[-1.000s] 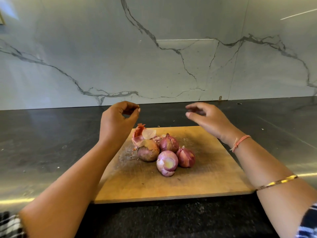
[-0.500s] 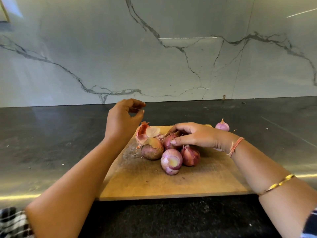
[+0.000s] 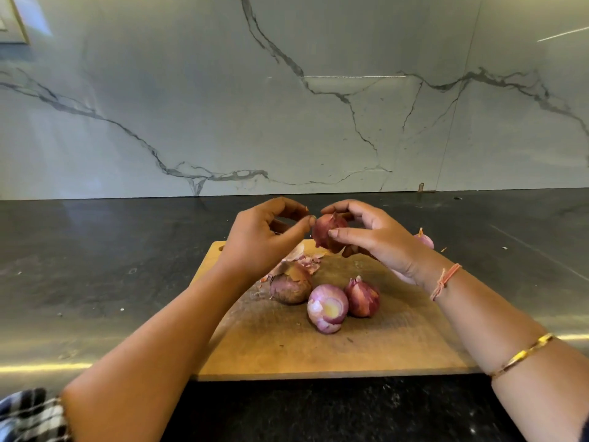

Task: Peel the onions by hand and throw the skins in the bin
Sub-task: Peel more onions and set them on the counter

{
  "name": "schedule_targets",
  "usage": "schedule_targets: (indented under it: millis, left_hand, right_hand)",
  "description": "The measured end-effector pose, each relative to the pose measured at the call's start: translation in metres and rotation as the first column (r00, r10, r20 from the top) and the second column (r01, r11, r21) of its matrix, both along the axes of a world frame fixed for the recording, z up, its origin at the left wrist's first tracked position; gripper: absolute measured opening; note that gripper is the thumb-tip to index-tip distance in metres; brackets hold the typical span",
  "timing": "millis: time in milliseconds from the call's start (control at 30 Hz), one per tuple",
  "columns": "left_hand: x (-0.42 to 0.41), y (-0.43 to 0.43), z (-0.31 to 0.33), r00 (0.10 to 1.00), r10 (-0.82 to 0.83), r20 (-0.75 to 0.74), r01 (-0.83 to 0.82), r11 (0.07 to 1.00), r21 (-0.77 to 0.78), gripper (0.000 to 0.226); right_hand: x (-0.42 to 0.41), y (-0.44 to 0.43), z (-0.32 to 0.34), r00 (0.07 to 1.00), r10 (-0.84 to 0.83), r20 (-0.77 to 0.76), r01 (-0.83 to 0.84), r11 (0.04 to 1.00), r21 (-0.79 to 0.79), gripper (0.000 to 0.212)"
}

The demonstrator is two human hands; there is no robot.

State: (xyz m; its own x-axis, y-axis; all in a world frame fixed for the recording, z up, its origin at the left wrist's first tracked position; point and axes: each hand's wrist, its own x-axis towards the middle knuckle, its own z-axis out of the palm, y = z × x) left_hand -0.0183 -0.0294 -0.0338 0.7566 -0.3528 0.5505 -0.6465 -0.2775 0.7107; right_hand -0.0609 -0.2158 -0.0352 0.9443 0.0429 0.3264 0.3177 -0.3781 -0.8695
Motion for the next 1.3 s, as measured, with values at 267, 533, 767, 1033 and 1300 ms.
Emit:
schedule_targets:
  millis: [267, 533, 767, 1033, 1300]
  left_hand:
    - [-0.001, -0.002, 0.0, 0.999, -0.014, -0.044, 0.012, 0.999, -0.039, 0.017]
    - [0.002, -0.005, 0.0, 0.992, 0.024, -0.122, -0.038, 0.992, -0.118, 0.015]
    - [0.0, -0.007, 0.0, 0.986, 0.074, -0.147, -0.099, 0.981, -0.17, 0.012]
    - [0.001, -0.006, -0.002, 0.982, 0.162, -0.102, -0.175, 0.974, -0.141, 0.009]
    - [-0.001, -0.006, -0.001, 0.984, 0.165, -0.071, -0.172, 0.979, -0.106, 0.011]
  right_hand:
    - [0.005, 0.015, 0.011, 0.997, 0.062, -0.055, -0.063, 0.998, -0.017, 0.029]
    - [0.015, 0.018, 0.019, 0.993, 0.025, -0.114, -0.032, 0.998, -0.061, 0.025]
    - [0.018, 0.025, 0.008, 0.999, -0.035, 0.025, 0.037, 0.994, -0.102, 0.026]
    - [0.014, 0.026, 0.002, 0.991, -0.032, 0.129, 0.054, 0.983, -0.174, 0.036]
    - [0.014, 0.019, -0.001, 0.998, 0.022, 0.054, -0.023, 0.999, 0.022, 0.04]
